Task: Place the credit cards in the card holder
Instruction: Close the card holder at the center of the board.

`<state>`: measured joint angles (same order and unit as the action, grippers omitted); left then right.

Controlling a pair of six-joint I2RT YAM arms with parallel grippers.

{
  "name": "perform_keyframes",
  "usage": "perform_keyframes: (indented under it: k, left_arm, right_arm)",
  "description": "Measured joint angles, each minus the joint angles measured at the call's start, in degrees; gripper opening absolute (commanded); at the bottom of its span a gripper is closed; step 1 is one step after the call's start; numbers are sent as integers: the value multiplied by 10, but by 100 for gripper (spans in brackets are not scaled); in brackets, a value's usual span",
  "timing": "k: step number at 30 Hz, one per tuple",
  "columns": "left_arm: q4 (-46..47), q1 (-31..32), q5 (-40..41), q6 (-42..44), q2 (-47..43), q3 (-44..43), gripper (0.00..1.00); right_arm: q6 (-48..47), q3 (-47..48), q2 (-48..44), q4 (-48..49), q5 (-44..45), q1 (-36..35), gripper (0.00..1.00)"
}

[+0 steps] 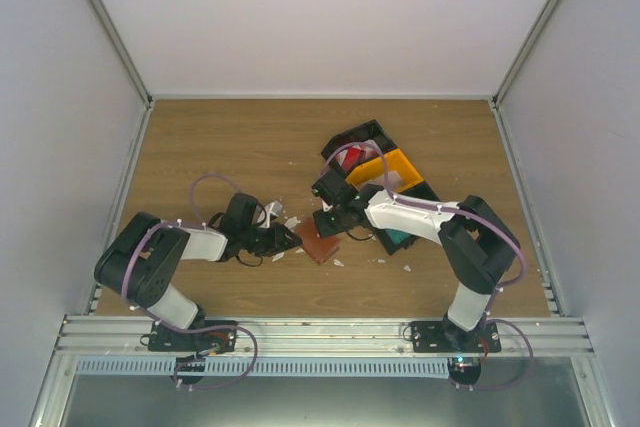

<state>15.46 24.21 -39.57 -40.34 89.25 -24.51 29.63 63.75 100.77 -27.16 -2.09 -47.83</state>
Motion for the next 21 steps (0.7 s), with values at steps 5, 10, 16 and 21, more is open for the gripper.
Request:
perform_keyframes:
  k: [5,10,16,21]
  left_arm:
    - [4,0,-2,-2,5,-1,28]
    - [2,0,-3,-1,9,-7,30]
    - [-1,1,-3,-1,12,-11,29]
    - [-5,2,0,-1,12,-14,29]
  right_arm:
    - [-11,0,4,2,0,-4,1]
    - [-19,0,4,1,9,-16,1]
    - [-26,0,5,1,10,-28,1]
    - [-29,5,14,-8,31,-30,0]
